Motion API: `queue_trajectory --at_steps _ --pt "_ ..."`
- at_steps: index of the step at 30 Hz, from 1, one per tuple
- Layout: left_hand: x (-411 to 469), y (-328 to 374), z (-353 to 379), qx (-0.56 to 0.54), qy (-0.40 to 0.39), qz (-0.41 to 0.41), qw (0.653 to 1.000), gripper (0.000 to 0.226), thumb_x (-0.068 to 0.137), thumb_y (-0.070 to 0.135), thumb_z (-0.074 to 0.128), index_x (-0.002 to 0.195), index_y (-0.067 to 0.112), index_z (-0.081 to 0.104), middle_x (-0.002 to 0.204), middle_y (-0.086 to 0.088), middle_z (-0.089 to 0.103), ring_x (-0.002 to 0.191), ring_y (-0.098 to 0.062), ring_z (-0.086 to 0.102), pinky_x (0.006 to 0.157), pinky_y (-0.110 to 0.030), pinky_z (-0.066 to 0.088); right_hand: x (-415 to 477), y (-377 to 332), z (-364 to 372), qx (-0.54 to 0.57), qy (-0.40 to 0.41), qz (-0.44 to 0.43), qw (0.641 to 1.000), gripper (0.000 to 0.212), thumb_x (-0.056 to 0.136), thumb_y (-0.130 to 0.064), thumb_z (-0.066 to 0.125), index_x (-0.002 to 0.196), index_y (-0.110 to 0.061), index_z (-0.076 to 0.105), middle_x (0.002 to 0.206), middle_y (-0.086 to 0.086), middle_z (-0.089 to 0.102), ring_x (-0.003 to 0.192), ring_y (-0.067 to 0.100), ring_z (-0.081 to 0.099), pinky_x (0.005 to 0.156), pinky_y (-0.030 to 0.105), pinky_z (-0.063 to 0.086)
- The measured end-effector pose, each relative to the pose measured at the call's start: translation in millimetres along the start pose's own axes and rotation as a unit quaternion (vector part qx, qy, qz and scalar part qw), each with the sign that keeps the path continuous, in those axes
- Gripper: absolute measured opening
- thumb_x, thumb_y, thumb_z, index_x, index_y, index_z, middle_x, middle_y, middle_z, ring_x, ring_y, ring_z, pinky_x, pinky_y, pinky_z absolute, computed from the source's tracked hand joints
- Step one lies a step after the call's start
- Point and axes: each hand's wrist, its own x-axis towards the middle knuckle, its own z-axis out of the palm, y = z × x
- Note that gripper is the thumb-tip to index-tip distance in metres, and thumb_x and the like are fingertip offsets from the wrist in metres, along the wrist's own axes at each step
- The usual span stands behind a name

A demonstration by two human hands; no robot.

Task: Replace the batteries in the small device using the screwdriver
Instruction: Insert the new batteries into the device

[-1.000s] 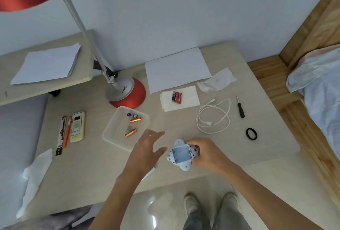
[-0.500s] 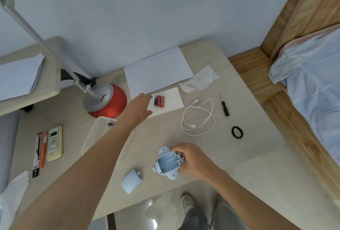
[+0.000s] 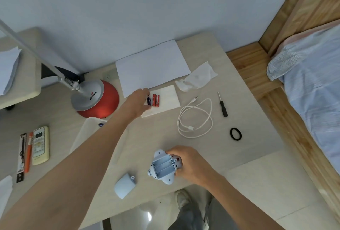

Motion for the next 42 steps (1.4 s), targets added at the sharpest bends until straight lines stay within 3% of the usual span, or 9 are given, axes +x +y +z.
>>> queue_trajectory --at_steps 8,12,16,20,22,24,28,31,42 --pt "-60.0 -7.3 -30.1 -0.061 0.044 0.007 0.997 0.045 0.095 0.016 0.078 0.134 0.018 0.056 0.112 -0.005 0.075 0.086 -0.020 0.074 0.080 -0.036 0.058 -0.7 -0.9 -2.2 -0.004 -0.008 0.003 1.000 0.049 0.078 -0.012 0.084 0.123 -0.028 0.071 0.106 -0.014 0.071 0.090 0.006 0.064 0.081 0.028 0.059" --pt "-120.6 1.6 -41.2 -0.213 0.083 -0.030 0.973 0.051 0.089 0.007 0.087 0.132 0.015 0.062 0.100 -0.002 0.079 0.086 -0.015 0.078 0.087 -0.040 0.067 -0.5 -2.1 -3.6 -0.007 -0.013 0.011 1.000 0.049 0.077 -0.011 0.083 0.122 -0.027 0.072 0.105 -0.013 0.070 0.087 0.004 0.063 0.080 0.028 0.059" --pt "-173.9 40.2 -48.4 -0.530 0.086 -0.139 0.832 0.062 0.075 -0.008 0.093 0.129 0.011 0.068 0.104 -0.015 0.084 0.098 -0.033 0.082 0.099 -0.045 0.063 -0.2 -2.8 -4.0 -0.008 -0.012 0.017 1.000 0.049 0.074 -0.011 0.083 0.118 -0.030 0.072 0.101 -0.015 0.070 0.086 0.002 0.063 0.078 0.027 0.058" --pt "-213.5 71.2 -47.5 -0.742 0.035 -0.116 0.659 0.064 0.075 -0.010 0.083 0.135 0.004 0.066 0.121 -0.028 0.077 0.104 -0.035 0.078 0.101 -0.038 0.062 0.5 -4.3 -4.7 -0.015 -0.012 0.013 1.000 0.047 0.073 -0.013 0.083 0.116 -0.028 0.073 0.101 -0.014 0.071 0.088 0.006 0.066 0.079 0.031 0.060" --pt "-226.5 81.0 -44.0 -0.785 0.023 -0.103 0.610 0.053 0.083 -0.006 0.076 0.134 0.002 0.067 0.120 -0.029 0.076 0.104 -0.035 0.078 0.097 -0.036 0.064 0.9 -4.7 -5.6 -0.022 -0.014 0.011 1.000 0.046 0.073 -0.013 0.083 0.116 -0.027 0.073 0.098 -0.015 0.070 0.085 0.002 0.064 0.076 0.027 0.058" --pt "-233.9 88.5 -36.4 -0.762 0.039 -0.104 0.638 0.043 0.088 -0.001 0.076 0.130 0.001 0.069 0.113 -0.029 0.078 0.099 -0.037 0.079 0.093 -0.040 0.066 1.1 -5.9 -7.5 -0.023 -0.017 0.014 1.000 0.047 0.071 -0.008 0.080 0.115 -0.025 0.074 0.095 -0.015 0.067 0.080 -0.002 0.060 0.073 0.022 0.053" --pt "-235.9 84.0 -1.2 -0.506 0.113 -0.069 0.852 0.032 0.094 -0.007 0.077 0.115 0.016 0.077 0.101 -0.005 0.083 0.092 -0.027 0.081 0.093 -0.045 0.067 1.7 -9.3 -9.0 -0.017 -0.016 0.011 1.000 0.048 0.070 -0.006 0.077 0.114 -0.024 0.074 0.098 -0.011 0.071 0.082 0.002 0.062 0.076 0.029 0.057" --pt "-239.5 75.2 30.2 -0.324 0.119 0.015 0.939 0.027 0.096 0.004 0.074 0.114 0.024 0.078 0.104 0.012 0.080 0.094 -0.014 0.075 0.090 -0.039 0.062 3.3 -9.4 -6.9 -0.017 -0.009 0.006 1.000 0.052 0.070 -0.005 0.078 0.118 -0.025 0.075 0.101 -0.013 0.072 0.085 0.001 0.065 0.075 0.023 0.054" --pt "-230.8 53.2 80.1 -0.070 0.140 0.213 0.964 0.036 0.082 -0.007 0.078 0.112 0.011 0.074 0.107 -0.004 0.071 0.087 -0.025 0.061 0.082 -0.023 0.045 5.9 -6.7 -0.6 -0.027 -0.009 0.004 1.000 0.033 0.073 -0.018 0.072 0.106 -0.026 0.073 0.088 -0.005 0.069 0.076 0.016 0.066 0.071 0.046 0.058"
